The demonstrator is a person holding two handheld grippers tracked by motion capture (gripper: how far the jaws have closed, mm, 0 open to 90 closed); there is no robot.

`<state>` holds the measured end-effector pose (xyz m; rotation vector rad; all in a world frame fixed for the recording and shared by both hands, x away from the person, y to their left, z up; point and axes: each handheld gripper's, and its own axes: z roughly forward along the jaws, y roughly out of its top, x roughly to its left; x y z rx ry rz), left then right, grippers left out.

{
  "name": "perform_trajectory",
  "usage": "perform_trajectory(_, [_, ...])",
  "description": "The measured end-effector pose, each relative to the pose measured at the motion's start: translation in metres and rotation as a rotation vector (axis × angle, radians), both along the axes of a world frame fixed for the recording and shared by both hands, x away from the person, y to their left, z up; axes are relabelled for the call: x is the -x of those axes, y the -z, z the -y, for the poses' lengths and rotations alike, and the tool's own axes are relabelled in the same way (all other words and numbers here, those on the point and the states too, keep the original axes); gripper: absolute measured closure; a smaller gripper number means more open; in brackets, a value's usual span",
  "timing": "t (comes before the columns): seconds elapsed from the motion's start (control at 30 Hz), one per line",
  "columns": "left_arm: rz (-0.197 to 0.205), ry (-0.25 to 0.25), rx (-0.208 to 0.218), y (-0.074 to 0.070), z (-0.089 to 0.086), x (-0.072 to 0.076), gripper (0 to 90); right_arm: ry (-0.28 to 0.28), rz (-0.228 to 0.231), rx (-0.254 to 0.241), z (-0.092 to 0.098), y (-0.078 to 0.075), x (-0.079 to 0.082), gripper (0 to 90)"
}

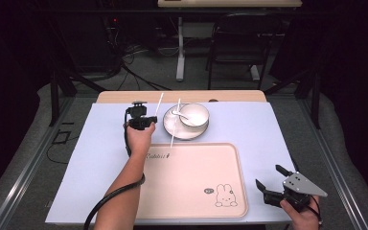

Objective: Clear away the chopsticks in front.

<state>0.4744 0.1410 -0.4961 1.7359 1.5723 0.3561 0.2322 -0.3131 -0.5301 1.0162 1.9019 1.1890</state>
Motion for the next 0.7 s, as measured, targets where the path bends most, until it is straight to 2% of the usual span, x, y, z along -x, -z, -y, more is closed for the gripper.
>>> perform_trajectory(0.13, [0.023,-0.016,0.0,-0.013,-0.015,0.016,85.2,-0.007,0.008,-0.012,-0.002,-0.001,0.003,14.4])
perform_trajectory(0.23, [0.03,-0.03,0.029,-0.019,-0.023,0.028,85.2,-0.006,0.018,-0.024,-0.001,-0.002,0.004,14.4])
perform_trajectory(0.27, [0.03,-0.03,0.029,-0.019,-0.023,0.028,85.2,-0.006,0.018,-0.024,-0.001,-0.002,0.004,14.4])
perform_trajectory(0.43, [0.028,-0.021,0.053,-0.021,-0.035,0.051,85.2,-0.003,0.015,-0.034,-0.001,-0.002,0.002,14.4])
perform_trajectory(0.5, [0.031,-0.018,0.054,-0.021,-0.036,0.055,85.2,-0.005,0.013,-0.029,-0.002,-0.002,0.002,14.4])
perform_trajectory(0.53, [0.038,-0.009,0.053,-0.021,-0.038,0.063,85.2,-0.006,0.013,-0.026,-0.002,-0.002,0.001,14.4])
perform_trajectory(0.6, [0.038,-0.002,0.046,-0.021,-0.038,0.067,85.2,-0.008,0.012,-0.023,-0.003,-0.002,0.001,14.4])
perform_trajectory(0.7, [0.035,0.003,0.03,-0.019,-0.039,0.083,85.2,-0.007,0.012,-0.02,-0.003,-0.001,0.001,14.4])
